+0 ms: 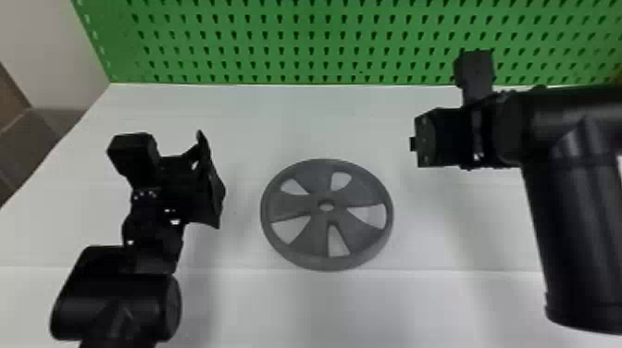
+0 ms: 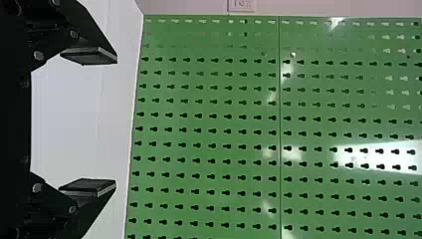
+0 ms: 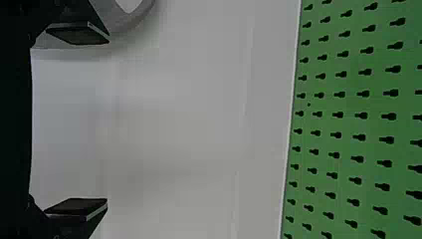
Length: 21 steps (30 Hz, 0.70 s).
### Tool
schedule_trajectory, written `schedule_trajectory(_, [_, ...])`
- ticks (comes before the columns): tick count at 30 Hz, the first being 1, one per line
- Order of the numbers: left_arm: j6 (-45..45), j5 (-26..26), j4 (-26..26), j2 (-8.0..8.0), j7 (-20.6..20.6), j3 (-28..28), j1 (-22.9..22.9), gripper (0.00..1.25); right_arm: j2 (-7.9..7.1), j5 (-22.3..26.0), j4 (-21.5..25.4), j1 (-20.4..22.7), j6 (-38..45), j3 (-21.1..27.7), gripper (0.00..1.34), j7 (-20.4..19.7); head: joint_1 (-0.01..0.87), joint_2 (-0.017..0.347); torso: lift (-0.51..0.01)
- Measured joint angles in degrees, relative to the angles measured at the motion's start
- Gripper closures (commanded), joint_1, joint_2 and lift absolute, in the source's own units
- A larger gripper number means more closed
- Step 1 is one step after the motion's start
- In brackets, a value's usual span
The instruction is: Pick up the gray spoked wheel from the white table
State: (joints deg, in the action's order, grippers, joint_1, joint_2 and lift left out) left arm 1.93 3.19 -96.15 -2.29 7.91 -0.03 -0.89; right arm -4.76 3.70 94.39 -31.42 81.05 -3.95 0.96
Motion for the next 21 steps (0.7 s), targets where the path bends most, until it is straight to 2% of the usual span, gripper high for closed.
schedule_trajectory(7, [0.14, -0.35, 0.00, -0.11, 0.00, -0.20, 0.38, 0.37, 0.10, 1.04, -3.07, -5.14, 7.99, 0.40, 0.14, 0.00, 0.782, 0.057, -0.097])
schedule_trajectory(14, [0.21, -0.61, 0.00, -0.39, 0.00, -0.39, 0.53, 0.37, -0.35, 2.22, -7.28, -8.39, 8.84, 0.33, 0.14, 0.00, 0.782, 0.057, -0.097])
schedule_trajectory(21, [0.37, -0.79, 0.00, -0.67, 0.00, -0.65, 0.73, 0.37, -1.14, 3.74, -14.10, -10.94, 8.86, -1.13, 0.14, 0.00, 0.782, 0.057, -0.097])
